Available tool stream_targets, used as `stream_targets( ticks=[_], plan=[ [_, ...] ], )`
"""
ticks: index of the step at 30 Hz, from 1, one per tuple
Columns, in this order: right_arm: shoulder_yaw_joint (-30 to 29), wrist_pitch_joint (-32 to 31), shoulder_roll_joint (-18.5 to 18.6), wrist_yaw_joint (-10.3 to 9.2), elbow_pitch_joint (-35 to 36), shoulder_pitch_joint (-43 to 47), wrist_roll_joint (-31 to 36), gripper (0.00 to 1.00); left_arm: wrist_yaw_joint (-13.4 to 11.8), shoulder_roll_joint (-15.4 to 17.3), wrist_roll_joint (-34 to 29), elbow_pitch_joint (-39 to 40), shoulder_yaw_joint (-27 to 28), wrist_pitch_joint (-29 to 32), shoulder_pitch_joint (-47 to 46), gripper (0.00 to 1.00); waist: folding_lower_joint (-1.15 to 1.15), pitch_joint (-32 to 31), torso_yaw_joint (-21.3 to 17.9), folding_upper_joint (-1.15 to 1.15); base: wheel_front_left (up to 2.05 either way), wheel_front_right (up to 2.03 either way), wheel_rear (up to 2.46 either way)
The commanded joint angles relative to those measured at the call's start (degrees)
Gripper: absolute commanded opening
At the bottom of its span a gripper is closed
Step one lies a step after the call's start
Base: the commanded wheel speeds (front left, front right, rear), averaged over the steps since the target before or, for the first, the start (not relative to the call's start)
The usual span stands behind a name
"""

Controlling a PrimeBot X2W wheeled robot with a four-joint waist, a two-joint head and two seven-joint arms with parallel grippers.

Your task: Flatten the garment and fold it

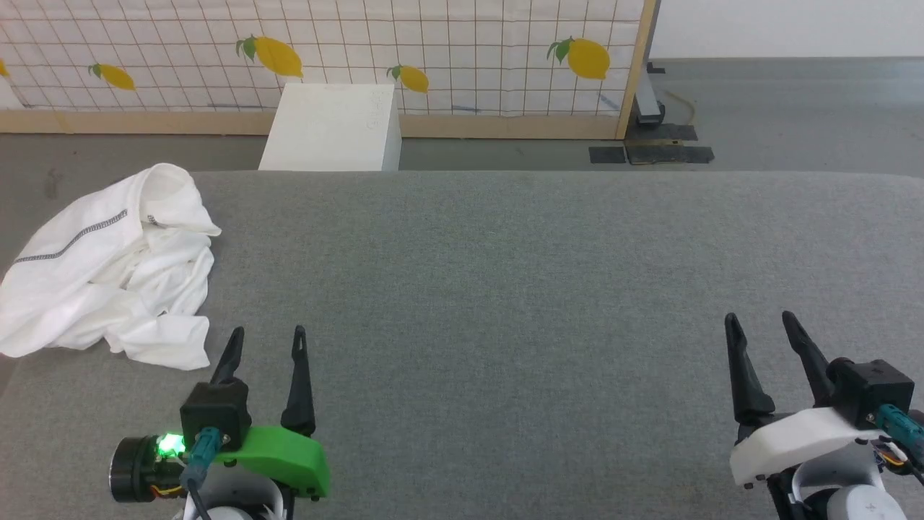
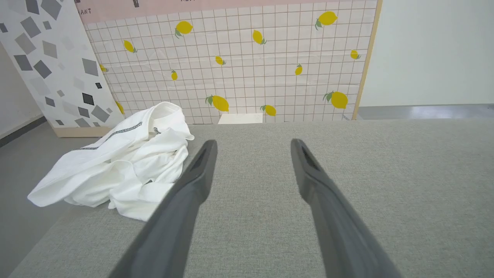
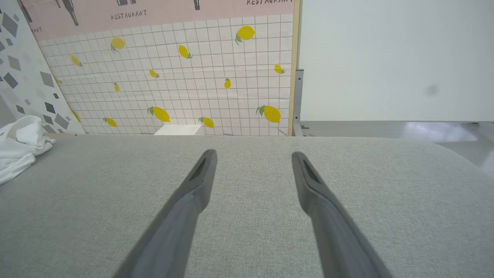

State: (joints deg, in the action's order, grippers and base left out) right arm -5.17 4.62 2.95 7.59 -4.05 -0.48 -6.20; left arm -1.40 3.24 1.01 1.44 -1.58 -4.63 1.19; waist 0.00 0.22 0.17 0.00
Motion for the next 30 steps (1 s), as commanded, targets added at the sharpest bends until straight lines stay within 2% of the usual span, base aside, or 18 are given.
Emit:
stream_targets(
  ticks=[1,15,30],
  plan=[
    [-0.31,0.64,-0.03,-0.03,-0.38,-0.2,-0.58,1.0,-0.48,0.25,-0.16,0.34,-0.12,-0.57,0.75,1.0,0.0,0.03,0.07,0.0,0.0,0.0,0.0],
    [-0.56,2.28,-0.03,-0.04,-1.45,-0.32,-1.39,1.0,-1.6,0.18,0.19,0.97,-0.44,-2.22,1.02,1.0,0.0,0.47,2.15,0.0,0.0,0.0,0.0],
    [-0.62,4.04,-0.04,-0.06,-3.38,0.16,-2.55,1.0,-2.46,0.09,0.47,1.37,-0.55,-3.99,2.07,1.0,0.0,-0.5,6.88,0.0,0.0,0.0,0.0]
  ],
)
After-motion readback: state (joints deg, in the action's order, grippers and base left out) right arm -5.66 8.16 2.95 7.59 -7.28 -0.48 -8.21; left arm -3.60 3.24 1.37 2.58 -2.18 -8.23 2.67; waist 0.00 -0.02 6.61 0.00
